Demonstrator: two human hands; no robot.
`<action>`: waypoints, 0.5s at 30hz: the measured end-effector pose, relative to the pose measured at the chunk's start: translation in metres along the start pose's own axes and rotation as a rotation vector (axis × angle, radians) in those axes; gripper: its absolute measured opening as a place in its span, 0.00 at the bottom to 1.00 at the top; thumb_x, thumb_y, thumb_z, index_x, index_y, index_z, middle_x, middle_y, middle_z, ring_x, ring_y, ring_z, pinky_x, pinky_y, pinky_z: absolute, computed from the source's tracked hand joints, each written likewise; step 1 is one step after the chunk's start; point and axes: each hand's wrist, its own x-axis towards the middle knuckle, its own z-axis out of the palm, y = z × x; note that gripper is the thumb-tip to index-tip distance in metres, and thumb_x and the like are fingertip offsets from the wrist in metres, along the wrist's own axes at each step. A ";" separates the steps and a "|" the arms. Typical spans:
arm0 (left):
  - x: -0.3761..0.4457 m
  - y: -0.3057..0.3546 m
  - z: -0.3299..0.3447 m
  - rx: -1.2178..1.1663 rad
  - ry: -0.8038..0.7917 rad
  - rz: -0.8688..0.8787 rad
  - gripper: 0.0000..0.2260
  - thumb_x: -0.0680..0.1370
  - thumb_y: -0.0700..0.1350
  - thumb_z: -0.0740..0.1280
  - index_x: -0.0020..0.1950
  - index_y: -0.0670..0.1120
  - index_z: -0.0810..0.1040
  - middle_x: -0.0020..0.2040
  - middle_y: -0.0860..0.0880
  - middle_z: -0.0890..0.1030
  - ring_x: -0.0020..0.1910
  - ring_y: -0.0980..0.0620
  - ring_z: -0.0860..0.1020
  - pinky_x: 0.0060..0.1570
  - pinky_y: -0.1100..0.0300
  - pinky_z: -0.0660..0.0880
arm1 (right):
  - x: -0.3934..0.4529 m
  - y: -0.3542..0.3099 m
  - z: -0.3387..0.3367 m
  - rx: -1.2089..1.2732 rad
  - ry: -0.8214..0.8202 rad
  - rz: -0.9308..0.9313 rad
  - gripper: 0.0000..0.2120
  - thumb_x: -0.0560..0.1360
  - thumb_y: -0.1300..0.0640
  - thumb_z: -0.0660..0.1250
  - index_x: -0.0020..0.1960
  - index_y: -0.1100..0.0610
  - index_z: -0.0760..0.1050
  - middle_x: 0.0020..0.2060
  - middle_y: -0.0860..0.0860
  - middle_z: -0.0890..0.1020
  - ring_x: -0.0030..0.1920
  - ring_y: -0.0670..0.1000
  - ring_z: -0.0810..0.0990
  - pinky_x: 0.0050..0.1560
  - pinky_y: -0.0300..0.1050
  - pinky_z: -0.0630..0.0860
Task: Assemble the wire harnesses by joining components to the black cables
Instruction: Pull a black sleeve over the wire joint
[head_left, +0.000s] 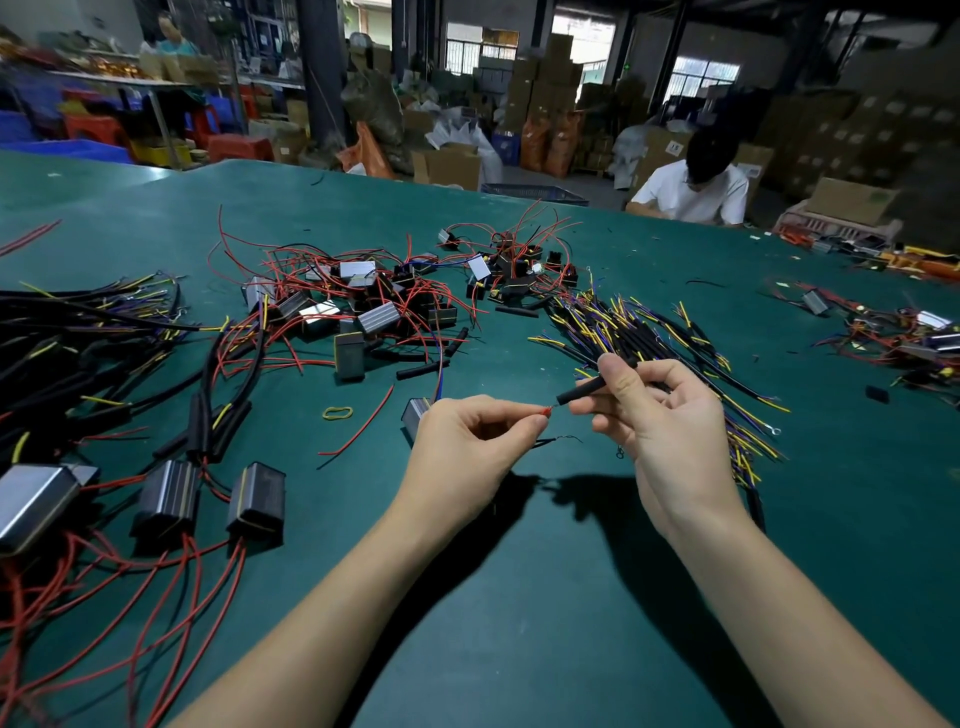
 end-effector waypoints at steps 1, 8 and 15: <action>0.000 0.000 0.000 -0.003 -0.002 -0.004 0.03 0.74 0.40 0.72 0.45 0.46 0.86 0.39 0.45 0.84 0.38 0.55 0.77 0.45 0.59 0.73 | 0.000 0.000 0.000 0.005 0.002 0.009 0.11 0.73 0.60 0.70 0.41 0.58 0.67 0.32 0.56 0.83 0.30 0.51 0.83 0.29 0.35 0.74; -0.001 0.002 0.000 -0.003 -0.003 -0.020 0.03 0.74 0.40 0.72 0.45 0.45 0.86 0.38 0.48 0.84 0.38 0.57 0.78 0.45 0.61 0.74 | -0.001 0.000 0.001 -0.013 -0.020 0.002 0.11 0.74 0.60 0.69 0.41 0.56 0.66 0.34 0.59 0.83 0.30 0.52 0.83 0.30 0.36 0.75; -0.001 0.005 0.001 -0.018 0.016 0.019 0.09 0.72 0.39 0.74 0.51 0.47 0.83 0.34 0.49 0.82 0.34 0.56 0.76 0.40 0.63 0.74 | -0.001 0.004 0.002 -0.142 -0.107 -0.069 0.11 0.74 0.63 0.69 0.40 0.57 0.67 0.32 0.58 0.83 0.30 0.54 0.82 0.29 0.38 0.75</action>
